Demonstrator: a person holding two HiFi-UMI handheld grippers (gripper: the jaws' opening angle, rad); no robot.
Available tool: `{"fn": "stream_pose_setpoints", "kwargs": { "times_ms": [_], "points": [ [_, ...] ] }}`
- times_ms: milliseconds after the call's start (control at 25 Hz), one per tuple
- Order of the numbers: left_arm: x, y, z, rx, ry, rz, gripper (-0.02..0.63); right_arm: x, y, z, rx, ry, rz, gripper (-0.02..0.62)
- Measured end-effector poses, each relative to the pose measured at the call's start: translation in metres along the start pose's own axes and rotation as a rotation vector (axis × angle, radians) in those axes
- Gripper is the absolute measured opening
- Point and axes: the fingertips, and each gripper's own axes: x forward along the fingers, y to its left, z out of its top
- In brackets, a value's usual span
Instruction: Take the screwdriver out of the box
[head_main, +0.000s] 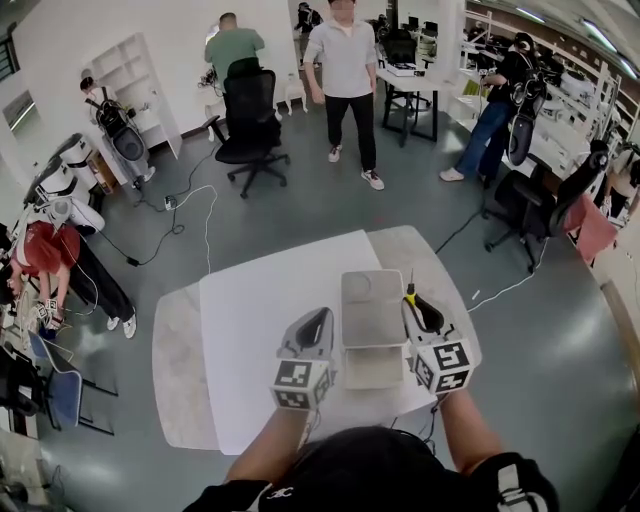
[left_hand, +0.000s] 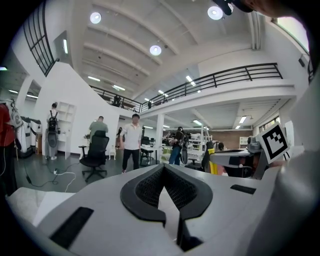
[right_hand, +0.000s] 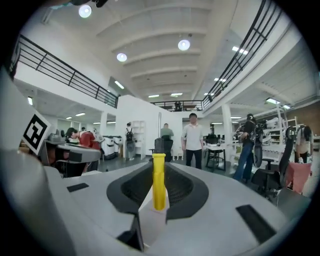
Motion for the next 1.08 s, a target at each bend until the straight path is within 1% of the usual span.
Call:
{"fn": "stream_pose_setpoints", "kwargs": {
  "times_ms": [80, 160, 360, 840, 1080],
  "points": [
    [0.002, -0.002, 0.002, 0.005, -0.01, -0.002, 0.011, -0.005, -0.006, 0.007, 0.011, -0.037, -0.048, 0.072],
    [0.002, -0.004, 0.002, 0.004, -0.015, -0.004, 0.011, -0.007, -0.01, 0.009, 0.007, -0.048, -0.08, 0.072],
    [0.004, -0.01, 0.005, 0.001, -0.022, -0.008, 0.011, -0.011, -0.016, 0.009, 0.003, -0.044, -0.116, 0.072],
    [0.0, -0.008, 0.007, 0.006, -0.032, -0.002, 0.011, -0.012, -0.008, 0.01, 0.002, -0.049, -0.101, 0.072],
    [0.0, -0.006, 0.007, -0.009, -0.023, -0.004, 0.011, -0.009, -0.006, 0.007, 0.003, -0.049, -0.095, 0.072]
  ]
}}
